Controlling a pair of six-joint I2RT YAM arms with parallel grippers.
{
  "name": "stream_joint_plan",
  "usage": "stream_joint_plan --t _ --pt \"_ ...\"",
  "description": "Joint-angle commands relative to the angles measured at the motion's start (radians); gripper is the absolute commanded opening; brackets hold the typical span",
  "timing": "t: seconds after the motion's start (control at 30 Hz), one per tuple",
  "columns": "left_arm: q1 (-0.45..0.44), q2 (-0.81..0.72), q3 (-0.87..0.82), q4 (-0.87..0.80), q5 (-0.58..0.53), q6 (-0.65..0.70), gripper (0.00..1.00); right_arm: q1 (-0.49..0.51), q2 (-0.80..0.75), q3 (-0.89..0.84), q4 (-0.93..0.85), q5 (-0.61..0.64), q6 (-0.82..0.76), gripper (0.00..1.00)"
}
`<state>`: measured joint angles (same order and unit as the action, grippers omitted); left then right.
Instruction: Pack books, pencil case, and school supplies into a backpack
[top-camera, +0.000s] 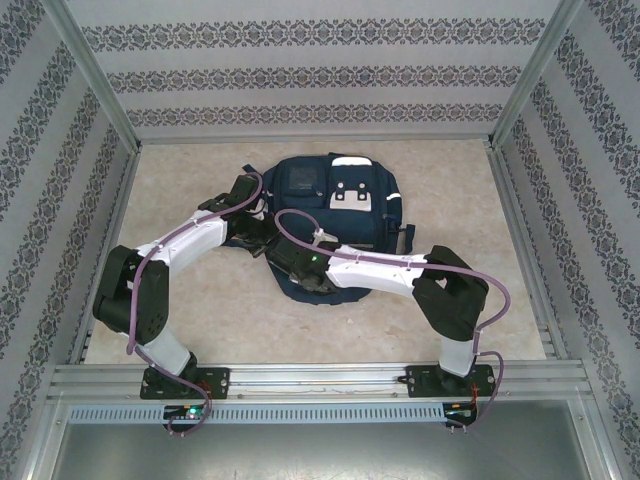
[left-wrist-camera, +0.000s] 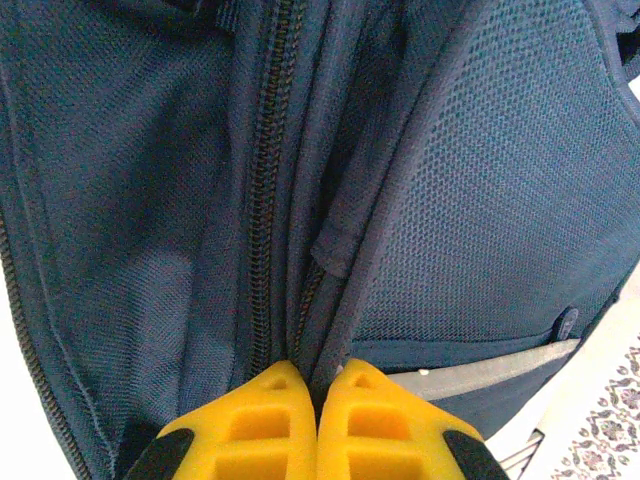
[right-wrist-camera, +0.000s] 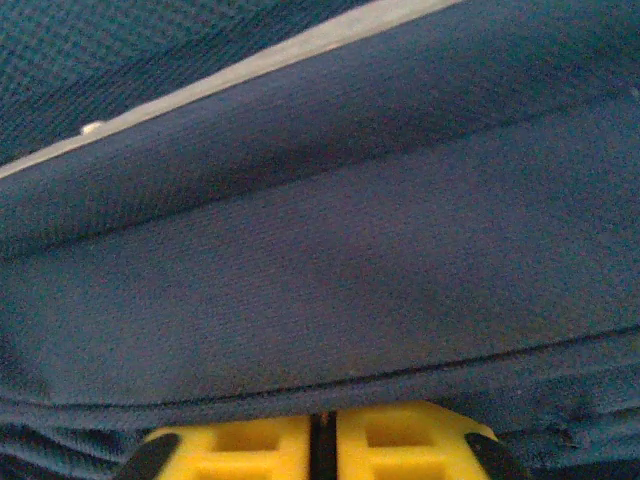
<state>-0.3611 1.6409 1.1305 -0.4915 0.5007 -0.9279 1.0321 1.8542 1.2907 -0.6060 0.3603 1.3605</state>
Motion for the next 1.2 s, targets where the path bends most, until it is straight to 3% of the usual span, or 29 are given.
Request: stream_joint_plan --t 0.0,0.1,0.2,0.33,0.5,0.6,0.77,0.83,1.07,1.17 --pt "-0.007 -0.037 0.039 0.012 0.001 0.019 0.00 -0.003 -0.037 -0.051 -0.014 0.076 -0.007 0.00" --pt "0.004 -0.027 0.049 -0.005 0.010 0.037 0.00 -0.014 -0.098 -0.116 0.023 0.091 -0.056 0.00" --pt "0.018 -0.029 0.051 -0.029 -0.004 0.072 0.00 -0.034 -0.179 -0.187 0.089 0.069 -0.200 0.00" --pt "0.049 -0.026 0.053 -0.058 -0.027 0.141 0.00 -0.082 -0.282 -0.283 0.210 -0.113 -0.594 0.00" --pt "0.099 -0.023 0.035 -0.068 -0.014 0.215 0.00 -0.174 -0.408 -0.408 0.236 -0.222 -0.818 0.00" --pt "0.132 -0.005 0.045 -0.087 0.020 0.251 0.00 -0.263 -0.474 -0.474 0.266 -0.289 -0.895 0.00" --pt "0.169 0.020 0.073 -0.126 0.081 0.310 0.00 -0.315 -0.509 -0.502 0.271 -0.307 -0.961 0.00" --pt "0.203 0.064 0.141 -0.224 0.060 0.423 0.00 -0.439 -0.569 -0.560 0.323 -0.378 -1.078 0.00" --pt "0.228 0.188 0.281 -0.225 -0.026 0.492 0.00 -0.431 -0.611 -0.594 0.372 -0.404 -1.209 0.00" --pt "0.229 0.270 0.392 -0.227 -0.050 0.541 0.00 -0.423 -0.603 -0.594 0.417 -0.501 -1.261 0.00"
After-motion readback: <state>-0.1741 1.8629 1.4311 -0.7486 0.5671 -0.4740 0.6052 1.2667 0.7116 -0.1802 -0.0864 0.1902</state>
